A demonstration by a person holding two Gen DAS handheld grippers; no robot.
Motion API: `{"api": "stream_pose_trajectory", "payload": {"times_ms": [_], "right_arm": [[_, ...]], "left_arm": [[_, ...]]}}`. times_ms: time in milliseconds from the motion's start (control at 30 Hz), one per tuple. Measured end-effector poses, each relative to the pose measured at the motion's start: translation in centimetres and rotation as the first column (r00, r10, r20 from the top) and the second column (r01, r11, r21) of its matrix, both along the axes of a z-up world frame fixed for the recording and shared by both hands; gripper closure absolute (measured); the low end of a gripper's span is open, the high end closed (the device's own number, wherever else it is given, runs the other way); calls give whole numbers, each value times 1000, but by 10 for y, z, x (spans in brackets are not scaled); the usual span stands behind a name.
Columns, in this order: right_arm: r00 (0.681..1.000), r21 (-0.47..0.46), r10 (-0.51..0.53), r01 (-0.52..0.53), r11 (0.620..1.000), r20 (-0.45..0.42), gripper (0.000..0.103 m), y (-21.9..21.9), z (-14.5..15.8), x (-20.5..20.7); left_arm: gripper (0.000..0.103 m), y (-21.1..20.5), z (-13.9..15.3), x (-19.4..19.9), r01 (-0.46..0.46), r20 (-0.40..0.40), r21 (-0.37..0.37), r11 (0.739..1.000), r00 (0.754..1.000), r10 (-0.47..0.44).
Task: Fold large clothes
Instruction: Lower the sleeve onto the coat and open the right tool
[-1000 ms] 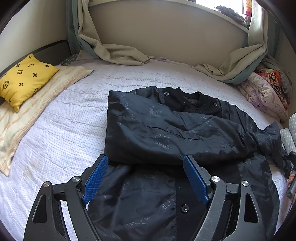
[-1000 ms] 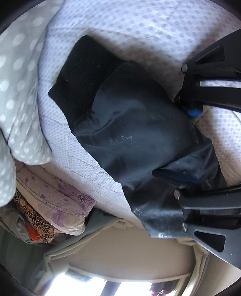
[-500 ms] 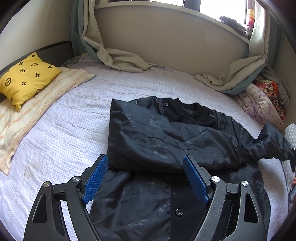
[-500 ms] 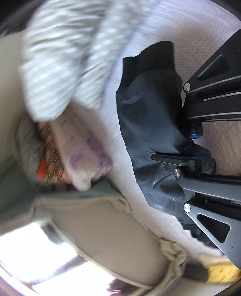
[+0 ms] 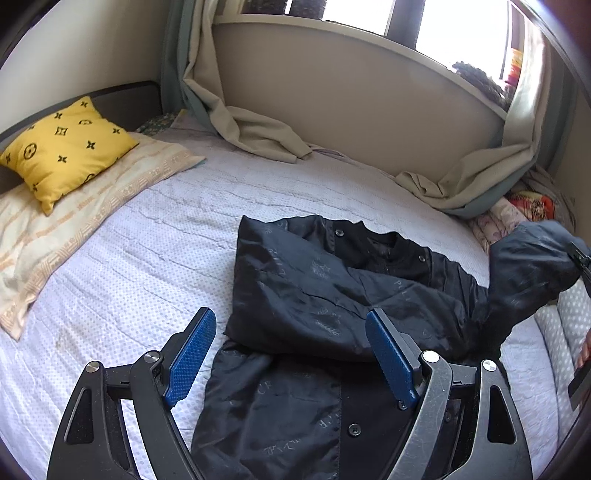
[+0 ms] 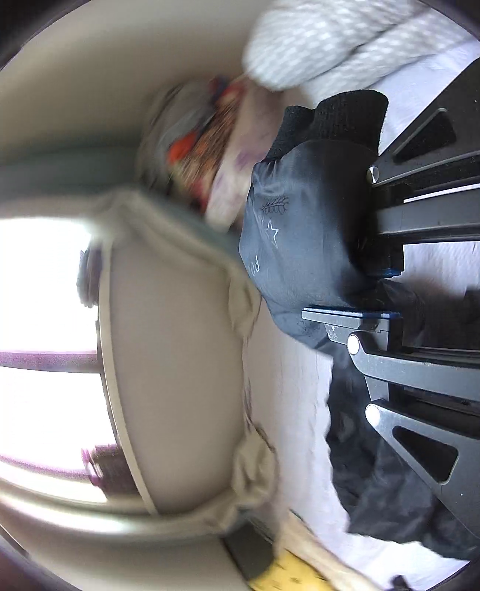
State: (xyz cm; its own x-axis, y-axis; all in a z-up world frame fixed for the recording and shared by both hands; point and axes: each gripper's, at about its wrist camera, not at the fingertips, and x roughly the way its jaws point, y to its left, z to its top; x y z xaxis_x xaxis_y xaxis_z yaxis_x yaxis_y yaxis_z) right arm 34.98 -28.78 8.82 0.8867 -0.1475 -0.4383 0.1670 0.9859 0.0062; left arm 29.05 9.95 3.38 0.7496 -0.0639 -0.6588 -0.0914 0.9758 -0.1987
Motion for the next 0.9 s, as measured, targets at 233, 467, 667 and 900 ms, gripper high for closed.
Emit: {"api": "stream_pose_trajectory", "payload": {"times_ms": [233, 467, 667, 900], "right_arm": [[972, -93, 215, -223, 970, -91, 95, 109, -6, 26], [910, -122, 322, -362, 924, -261, 95, 192, -66, 44], [833, -98, 412, -476, 874, -370, 82, 227, -115, 37], [766, -11, 522, -566, 824, -375, 50, 230, -121, 10]], "left_arm": [[17, 14, 3, 2, -28, -11, -49, 998, 1000, 28], [17, 14, -1, 5, -25, -41, -41, 999, 999, 23], [17, 12, -6, 7, -22, -58, -32, 999, 998, 20], [17, 7, -11, 9, -15, -66, -5, 1000, 998, 15]]}}
